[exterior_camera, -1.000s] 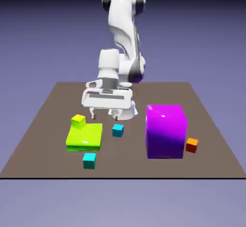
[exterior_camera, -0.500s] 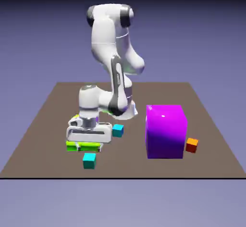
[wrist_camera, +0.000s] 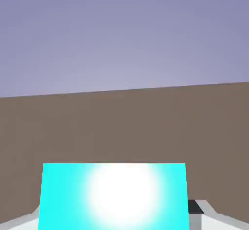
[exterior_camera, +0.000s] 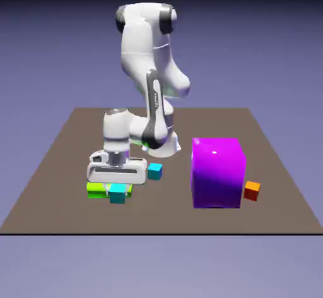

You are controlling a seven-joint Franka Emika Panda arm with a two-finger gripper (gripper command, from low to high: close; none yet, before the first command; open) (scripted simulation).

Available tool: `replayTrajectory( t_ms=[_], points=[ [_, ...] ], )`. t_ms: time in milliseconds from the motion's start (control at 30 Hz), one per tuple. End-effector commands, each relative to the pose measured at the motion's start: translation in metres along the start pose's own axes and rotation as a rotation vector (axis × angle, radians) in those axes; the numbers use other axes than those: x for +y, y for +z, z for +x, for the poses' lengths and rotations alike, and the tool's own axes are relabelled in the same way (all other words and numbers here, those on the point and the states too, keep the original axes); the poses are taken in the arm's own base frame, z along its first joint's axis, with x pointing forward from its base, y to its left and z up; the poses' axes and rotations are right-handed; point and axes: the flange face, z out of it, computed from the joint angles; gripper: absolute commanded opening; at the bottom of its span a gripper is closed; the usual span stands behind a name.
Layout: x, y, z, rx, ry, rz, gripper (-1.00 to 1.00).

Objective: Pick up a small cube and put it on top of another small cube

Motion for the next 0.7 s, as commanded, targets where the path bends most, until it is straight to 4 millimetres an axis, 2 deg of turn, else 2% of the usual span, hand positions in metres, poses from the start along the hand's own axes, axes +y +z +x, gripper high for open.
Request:
replayTrajectory(
  t_ms=[0,133,300,467,667],
  points=[
    [0.010,-0.010,0.004,0.007,-0.003,-0.009,-1.00],
    [0.050,-0.050,0.011,0.023,-0.009,-0.040,-1.00],
    [0.097,-0.093,0.004,0.027,-0.002,-0.058,-1.00],
    [0.138,-0.122,-0.017,0.015,0.010,-0.050,-1.00],
    [0.171,-0.139,-0.055,-0.011,0.013,-0.005,-1.00]
  ],
)
